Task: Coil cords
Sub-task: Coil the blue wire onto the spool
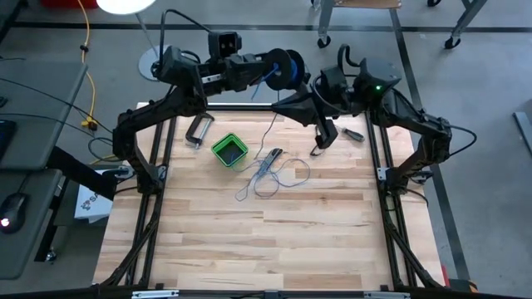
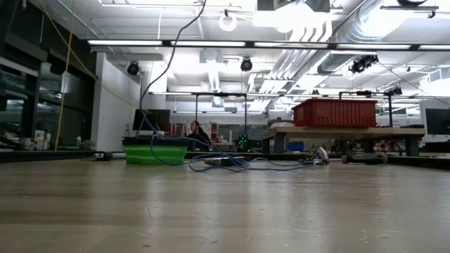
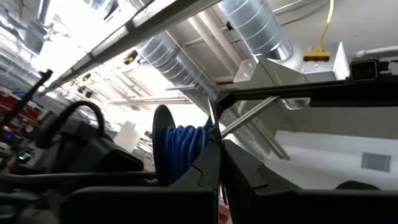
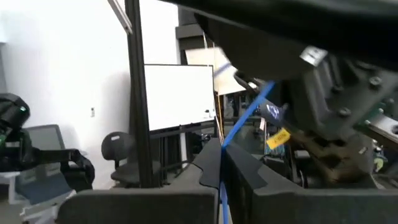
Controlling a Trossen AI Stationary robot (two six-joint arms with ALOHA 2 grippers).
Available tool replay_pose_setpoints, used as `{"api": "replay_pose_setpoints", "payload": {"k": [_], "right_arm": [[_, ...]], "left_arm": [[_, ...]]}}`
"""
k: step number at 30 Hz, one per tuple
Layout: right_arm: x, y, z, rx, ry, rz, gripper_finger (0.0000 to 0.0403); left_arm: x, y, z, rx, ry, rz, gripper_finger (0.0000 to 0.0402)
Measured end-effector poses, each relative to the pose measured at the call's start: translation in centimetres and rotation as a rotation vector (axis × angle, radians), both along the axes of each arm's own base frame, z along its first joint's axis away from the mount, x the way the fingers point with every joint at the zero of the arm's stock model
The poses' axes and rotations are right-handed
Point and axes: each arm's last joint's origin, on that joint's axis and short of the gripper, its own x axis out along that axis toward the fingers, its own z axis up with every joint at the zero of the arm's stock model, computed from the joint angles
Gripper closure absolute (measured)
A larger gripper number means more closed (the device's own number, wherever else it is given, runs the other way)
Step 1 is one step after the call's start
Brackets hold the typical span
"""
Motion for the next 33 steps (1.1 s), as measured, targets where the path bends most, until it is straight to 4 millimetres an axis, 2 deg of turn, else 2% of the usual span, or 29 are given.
{"api": "replay_pose_setpoints", "payload": {"k": [4,9,14,17,20,25,33], "right_arm": [[0.0,-0.1,0.1,0.021,-0.006,-0.013,0.0403],[0.1,-0.7,-0.2,0.13,0.047,-0.082,0.0395],[0.6,-0.9,-1.4,0.147,0.155,-0.079,0.0335],[0.4,-1.1,-1.2,0.131,0.137,-0.121,0.0295],[0.3,-1.3,-1.1,0.101,0.124,-0.186,0.0272],[1.1,-1.6,-1.6,0.079,0.13,-0.262,0.0266],[3.9,-2.1,-3.1,0.09,0.127,-0.293,0.0265]], "left_arm": [[-0.6,1.3,0.1,0.026,0.005,0.023,0.0401],[-1.0,2.2,0.2,0.033,0.01,0.043,0.0401],[-2.5,2.8,1.1,0.009,-0.034,0.085,0.0401],[-3.3,2.7,1.5,0.038,-0.04,0.079,0.0401],[-3.8,2.6,1.8,0.057,-0.052,0.1,0.0401],[-5.3,1.9,2.8,0.09,-0.103,0.131,0.0401],[-5.6,1.6,3.0,0.106,-0.122,0.163,0.0401]]}}
